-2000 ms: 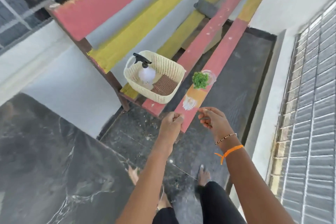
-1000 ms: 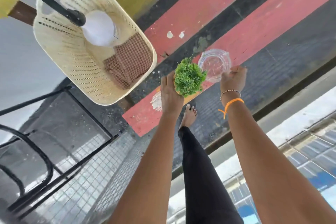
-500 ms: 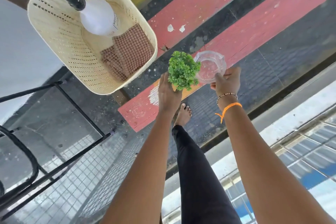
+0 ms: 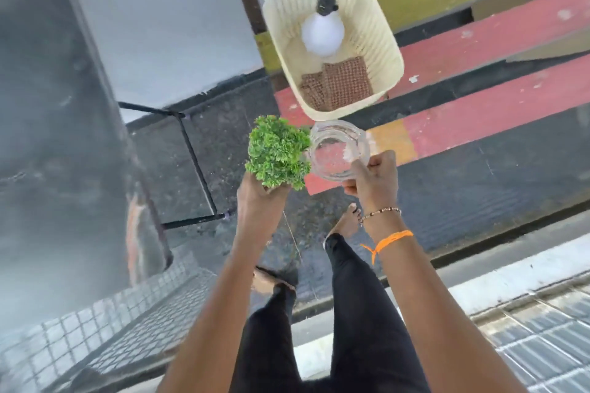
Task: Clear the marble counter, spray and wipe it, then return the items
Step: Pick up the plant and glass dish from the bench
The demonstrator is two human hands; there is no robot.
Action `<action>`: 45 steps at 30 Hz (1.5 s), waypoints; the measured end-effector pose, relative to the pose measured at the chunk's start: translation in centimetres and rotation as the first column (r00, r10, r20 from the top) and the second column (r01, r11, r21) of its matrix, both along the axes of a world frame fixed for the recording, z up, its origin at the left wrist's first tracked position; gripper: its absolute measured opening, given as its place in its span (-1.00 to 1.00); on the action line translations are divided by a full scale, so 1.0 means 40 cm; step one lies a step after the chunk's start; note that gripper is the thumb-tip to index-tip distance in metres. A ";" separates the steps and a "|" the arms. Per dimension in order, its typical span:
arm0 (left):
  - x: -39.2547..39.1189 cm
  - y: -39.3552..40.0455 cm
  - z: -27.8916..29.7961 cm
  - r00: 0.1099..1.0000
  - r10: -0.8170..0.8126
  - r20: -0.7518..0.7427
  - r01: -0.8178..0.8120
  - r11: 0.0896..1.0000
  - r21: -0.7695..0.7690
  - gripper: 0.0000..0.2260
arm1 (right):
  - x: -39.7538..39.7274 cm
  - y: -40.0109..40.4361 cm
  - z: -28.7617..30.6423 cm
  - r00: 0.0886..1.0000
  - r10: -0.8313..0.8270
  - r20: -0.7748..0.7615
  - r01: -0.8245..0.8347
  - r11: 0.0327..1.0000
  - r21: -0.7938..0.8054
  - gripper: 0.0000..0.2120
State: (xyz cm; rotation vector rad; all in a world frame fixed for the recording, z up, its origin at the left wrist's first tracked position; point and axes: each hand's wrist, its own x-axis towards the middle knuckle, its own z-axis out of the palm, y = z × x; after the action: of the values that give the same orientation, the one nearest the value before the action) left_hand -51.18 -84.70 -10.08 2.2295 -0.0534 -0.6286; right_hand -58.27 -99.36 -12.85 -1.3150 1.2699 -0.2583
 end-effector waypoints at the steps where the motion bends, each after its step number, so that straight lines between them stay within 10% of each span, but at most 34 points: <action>1: 0.006 0.049 0.027 0.999 0.030 0.017 -0.030 0.999 -0.016 -0.80 | 0.011 0.044 0.027 1.000 0.020 0.024 -0.020 1.000 -0.002 -0.69; 20: 0.142 0.743 0.223 0.907 0.364 0.211 -0.332 0.928 -0.172 -0.91 | 0.266 0.714 0.278 0.906 0.330 0.265 -0.339 0.941 -0.012 -0.75; 45: 1.054 0.644 0.159 0.905 0.420 0.073 -0.381 0.872 -0.307 -0.82 | 1.135 0.634 0.215 0.935 0.263 0.240 -0.224 0.958 -0.178 -0.75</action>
State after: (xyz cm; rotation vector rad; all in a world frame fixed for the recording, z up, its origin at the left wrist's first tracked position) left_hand -9.02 -58.92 -3.74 1.9169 0.2333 -0.2195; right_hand -12.88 -73.99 -4.23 -1.4968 0.8677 -0.3422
